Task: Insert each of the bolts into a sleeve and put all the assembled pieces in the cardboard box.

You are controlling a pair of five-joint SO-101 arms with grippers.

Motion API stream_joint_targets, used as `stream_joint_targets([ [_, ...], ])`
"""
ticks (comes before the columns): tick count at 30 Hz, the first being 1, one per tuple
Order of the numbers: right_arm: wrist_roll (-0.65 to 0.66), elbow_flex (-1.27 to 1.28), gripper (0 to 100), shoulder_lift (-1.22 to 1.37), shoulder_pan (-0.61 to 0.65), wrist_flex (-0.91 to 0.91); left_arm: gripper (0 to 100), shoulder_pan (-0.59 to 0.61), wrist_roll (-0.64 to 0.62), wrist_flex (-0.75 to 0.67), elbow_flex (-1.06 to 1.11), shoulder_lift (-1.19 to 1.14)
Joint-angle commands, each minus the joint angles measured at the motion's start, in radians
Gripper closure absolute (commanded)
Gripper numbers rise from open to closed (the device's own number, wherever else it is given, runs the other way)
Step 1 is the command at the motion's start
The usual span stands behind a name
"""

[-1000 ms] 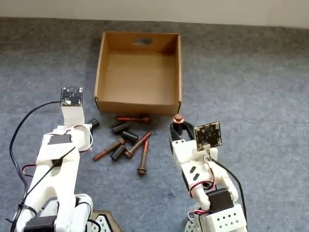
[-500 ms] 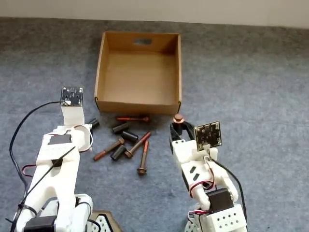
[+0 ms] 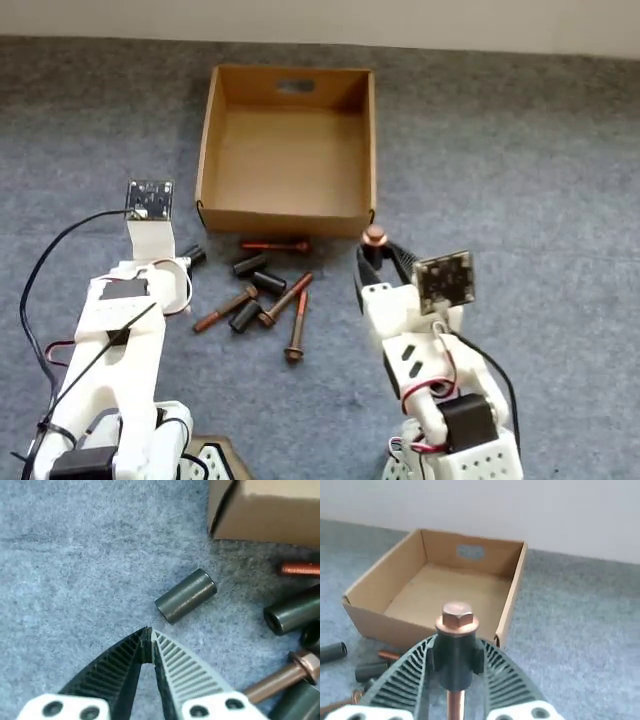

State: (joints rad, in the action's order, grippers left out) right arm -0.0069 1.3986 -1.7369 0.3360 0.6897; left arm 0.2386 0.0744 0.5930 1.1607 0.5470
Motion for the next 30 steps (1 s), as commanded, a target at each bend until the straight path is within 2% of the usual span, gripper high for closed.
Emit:
stream_joint_targets([
  [1,-0.006,-0.157,99.2,0.035,-0.005,0.001,99,0.004,0.005,-0.017,-0.002,0.004],
  [6,-0.006,-0.349,99.2,0.292,-0.004,-0.036,99,0.004,0.005,-0.017,-0.001,0.004],
  [15,-0.008,-0.745,99.2,1.006,-0.004,-0.199,99,0.002,0.005,-0.017,-0.001,0.002],
  [20,-0.049,-1.026,99.2,1.391,0.005,-0.205,99,0.001,0.005,-0.02,-0.001,0.002],
  [30,-0.064,-1.684,99.2,2.009,0.033,0.151,99,-0.001,0.005,-0.021,-0.001,0.002],
])
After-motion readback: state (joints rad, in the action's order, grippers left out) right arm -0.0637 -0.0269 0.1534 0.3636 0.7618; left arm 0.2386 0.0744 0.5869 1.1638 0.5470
